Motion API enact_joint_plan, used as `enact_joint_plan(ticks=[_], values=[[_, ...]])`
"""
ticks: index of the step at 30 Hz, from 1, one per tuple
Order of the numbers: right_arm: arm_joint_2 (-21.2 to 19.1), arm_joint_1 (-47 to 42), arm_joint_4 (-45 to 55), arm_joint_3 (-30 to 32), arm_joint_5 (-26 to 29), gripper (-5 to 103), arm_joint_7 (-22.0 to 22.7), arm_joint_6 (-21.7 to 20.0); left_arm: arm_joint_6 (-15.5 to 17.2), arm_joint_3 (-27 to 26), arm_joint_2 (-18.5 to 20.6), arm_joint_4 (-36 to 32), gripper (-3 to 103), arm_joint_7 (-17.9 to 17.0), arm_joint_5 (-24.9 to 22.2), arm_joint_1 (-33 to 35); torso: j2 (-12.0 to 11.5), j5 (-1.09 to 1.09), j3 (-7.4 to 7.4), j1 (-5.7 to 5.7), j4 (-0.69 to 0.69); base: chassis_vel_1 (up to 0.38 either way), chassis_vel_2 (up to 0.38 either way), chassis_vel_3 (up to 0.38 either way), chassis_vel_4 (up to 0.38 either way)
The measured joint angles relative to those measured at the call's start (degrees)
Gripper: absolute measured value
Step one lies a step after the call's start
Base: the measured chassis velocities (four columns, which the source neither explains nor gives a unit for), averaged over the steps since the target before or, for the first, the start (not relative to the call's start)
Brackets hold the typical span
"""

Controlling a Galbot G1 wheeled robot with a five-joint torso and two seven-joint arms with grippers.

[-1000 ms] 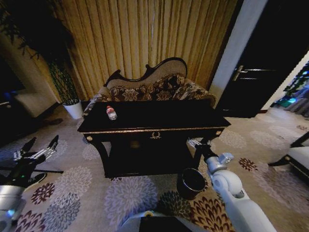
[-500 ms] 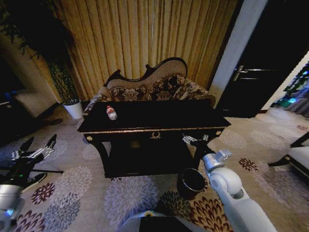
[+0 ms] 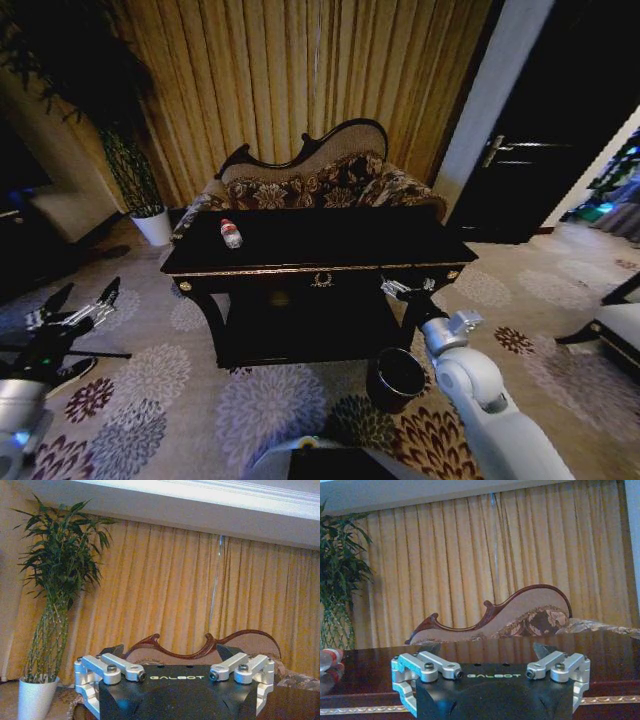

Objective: Move to the front of the table and place the trash on the table into the trash bin.

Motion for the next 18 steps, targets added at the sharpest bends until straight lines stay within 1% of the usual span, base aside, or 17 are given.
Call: enact_joint_plan(ticks=[10,15,18], values=[[-0.03,-0.14,-0.37,-0.21,-0.24,100,-0.1,-0.05,-0.27,0.12,-0.14,-0.03,100,0.46,0.23,-0.07,0.0,0.0,0.0,-0.01,0.0,-0.006,0.004,0.014,-0.006],[-0.09,0.05,-0.73,-0.64,-0.41,100,-0.12,-0.05,-0.74,0.11,-0.19,0.26,100,0.88,0.27,-0.01,0.01,0.0,-0.01,-0.01,-0.01,-0.085,0.085,0.09,-0.073],[-0.07,0.17,-0.94,-0.94,-0.57,100,-0.13,-0.04,-0.96,0.05,-0.16,0.47,100,1.09,0.28,0.03,0.01,0.0,-0.01,-0.01,-0.01,-0.141,0.147,0.143,-0.148]])
